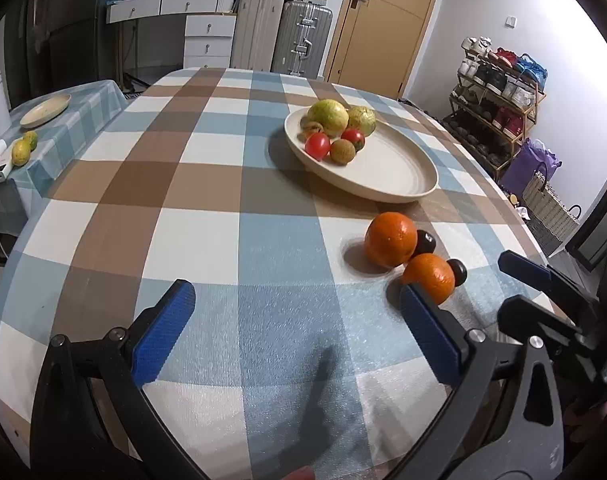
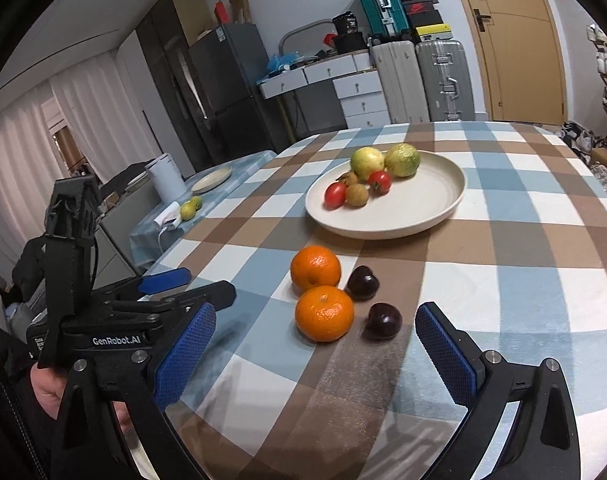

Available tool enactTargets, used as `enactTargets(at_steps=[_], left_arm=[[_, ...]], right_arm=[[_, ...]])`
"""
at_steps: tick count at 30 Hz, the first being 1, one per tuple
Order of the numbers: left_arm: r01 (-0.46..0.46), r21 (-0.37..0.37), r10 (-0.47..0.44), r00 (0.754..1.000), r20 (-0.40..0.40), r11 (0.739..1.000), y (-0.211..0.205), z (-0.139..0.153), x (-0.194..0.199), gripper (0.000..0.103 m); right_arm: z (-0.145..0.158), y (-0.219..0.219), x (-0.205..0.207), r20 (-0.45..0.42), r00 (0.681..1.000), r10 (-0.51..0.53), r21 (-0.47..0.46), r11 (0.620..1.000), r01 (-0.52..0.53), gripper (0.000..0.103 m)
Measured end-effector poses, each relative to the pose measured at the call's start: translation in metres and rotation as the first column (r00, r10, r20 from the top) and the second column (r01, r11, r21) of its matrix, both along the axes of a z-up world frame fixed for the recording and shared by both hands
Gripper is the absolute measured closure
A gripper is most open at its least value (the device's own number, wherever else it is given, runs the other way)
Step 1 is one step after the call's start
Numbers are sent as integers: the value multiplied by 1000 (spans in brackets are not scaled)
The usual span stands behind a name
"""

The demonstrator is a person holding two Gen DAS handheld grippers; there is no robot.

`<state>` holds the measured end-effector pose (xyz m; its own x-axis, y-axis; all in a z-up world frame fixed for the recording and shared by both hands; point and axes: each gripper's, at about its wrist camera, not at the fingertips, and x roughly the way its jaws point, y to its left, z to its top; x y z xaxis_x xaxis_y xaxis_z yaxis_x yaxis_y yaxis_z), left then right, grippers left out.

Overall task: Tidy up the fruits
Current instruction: 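Grasp an orange with the right tool while the left tool grasps the other orange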

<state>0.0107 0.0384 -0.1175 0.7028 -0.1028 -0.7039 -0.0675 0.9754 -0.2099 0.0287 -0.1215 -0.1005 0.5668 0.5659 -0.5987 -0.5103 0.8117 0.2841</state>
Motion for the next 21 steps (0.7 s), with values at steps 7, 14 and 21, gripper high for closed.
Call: enactTargets(at_steps=[7,14,21], left_arm=[[-2,-9,1,1000,-3,1000,2,-5,8,1],[-16,-34,16,1000,-13,999,7,-9,13,1],[-8,-58,6,1000,-22,998,9,-13,14,1]], right_arm=[[-9,9,7,-7,1000,25,-31,999,-25,5],[-14,15,19,-47,998,50,-36,998,-52,19],[-16,29,26,-58,995,84,-92,992,-89,31]])
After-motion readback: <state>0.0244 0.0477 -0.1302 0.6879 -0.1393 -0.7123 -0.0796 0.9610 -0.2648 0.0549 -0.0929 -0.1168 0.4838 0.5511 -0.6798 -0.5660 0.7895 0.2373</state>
